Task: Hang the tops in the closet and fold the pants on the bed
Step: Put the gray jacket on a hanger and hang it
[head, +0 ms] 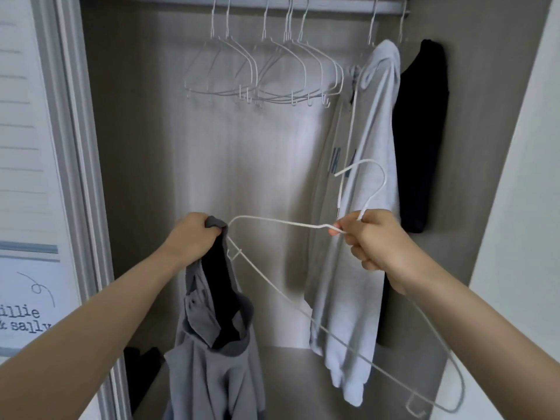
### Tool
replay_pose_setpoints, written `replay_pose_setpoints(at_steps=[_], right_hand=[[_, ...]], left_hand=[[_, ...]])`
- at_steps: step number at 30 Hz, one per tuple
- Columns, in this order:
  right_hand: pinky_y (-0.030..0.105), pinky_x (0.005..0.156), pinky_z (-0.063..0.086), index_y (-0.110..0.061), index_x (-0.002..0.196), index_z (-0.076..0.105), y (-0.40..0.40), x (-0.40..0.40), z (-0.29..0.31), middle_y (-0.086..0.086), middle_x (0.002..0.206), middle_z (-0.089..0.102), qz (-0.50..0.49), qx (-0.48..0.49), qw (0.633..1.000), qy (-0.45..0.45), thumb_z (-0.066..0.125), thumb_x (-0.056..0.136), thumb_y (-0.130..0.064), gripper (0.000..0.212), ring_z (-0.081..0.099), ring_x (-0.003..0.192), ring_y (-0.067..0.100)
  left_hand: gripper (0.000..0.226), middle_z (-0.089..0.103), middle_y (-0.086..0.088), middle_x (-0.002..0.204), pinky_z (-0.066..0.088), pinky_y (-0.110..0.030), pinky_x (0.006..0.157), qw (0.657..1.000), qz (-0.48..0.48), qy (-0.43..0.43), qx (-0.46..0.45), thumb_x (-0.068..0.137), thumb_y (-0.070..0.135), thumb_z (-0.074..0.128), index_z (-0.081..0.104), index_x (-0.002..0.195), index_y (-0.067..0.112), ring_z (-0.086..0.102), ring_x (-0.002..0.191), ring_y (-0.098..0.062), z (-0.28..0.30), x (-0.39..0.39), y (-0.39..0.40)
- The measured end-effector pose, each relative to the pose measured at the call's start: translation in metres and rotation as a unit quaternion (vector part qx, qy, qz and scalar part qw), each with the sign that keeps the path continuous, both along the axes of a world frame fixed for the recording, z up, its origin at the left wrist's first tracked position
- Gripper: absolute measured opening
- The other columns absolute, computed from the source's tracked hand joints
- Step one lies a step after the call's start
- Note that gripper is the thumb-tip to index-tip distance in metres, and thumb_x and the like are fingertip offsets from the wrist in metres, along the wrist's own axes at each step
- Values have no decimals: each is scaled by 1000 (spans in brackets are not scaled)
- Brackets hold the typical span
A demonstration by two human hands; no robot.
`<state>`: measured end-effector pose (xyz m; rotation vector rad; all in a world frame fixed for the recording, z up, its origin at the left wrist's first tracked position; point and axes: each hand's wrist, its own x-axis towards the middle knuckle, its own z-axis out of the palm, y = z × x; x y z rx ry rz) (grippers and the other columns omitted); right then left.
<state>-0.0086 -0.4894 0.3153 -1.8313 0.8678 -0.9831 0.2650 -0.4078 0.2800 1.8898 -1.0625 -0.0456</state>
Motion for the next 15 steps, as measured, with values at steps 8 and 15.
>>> replay_pose_setpoints(at_steps=[8,15], right_hand=[[19,39,24,-4,77,70,9,12,-8,1,52,42,42,-66,995,56,50,94,-13,28,32,35,6],[20,45,32,-17,53,44,-8,71,-51,-2,53,42,16,-125,987,101,54,91,-21,39,41,53,16]], left_hand=[[16,65,4,74,41,-23,58,998,18,-61,-28,86,19,63,67,72,26,61,82,-22,1,-21,-10],[22,62,-6,63,37,-25,58,982,-28,-186,-10,82,21,63,65,63,9,58,69,-22,8,-74,-29]])
